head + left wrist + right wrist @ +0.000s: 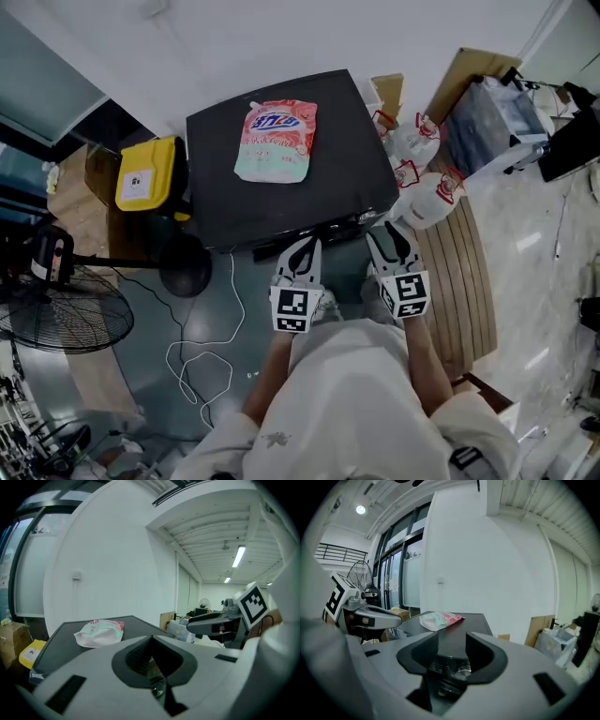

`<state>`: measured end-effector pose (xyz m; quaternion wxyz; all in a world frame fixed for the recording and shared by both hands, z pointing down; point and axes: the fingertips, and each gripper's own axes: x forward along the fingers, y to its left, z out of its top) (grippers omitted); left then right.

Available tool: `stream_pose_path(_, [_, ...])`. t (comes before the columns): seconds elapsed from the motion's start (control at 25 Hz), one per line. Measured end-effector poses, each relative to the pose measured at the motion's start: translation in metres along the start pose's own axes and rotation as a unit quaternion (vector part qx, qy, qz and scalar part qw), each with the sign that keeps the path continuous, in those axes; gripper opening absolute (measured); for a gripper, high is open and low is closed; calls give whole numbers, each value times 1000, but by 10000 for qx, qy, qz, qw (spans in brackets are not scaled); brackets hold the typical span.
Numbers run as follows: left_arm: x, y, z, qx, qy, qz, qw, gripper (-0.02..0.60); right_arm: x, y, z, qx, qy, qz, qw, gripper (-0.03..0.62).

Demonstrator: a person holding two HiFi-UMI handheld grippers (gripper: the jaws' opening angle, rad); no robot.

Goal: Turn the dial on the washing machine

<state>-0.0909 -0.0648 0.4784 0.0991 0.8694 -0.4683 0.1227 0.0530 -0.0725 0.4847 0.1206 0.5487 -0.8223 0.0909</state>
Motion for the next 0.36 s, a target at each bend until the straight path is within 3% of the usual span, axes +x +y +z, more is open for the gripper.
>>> stream_pose_path(0.36, [-4,3,13,90,-154,-21,9998,14,-5,13,15,-56,-111,5,9999,186])
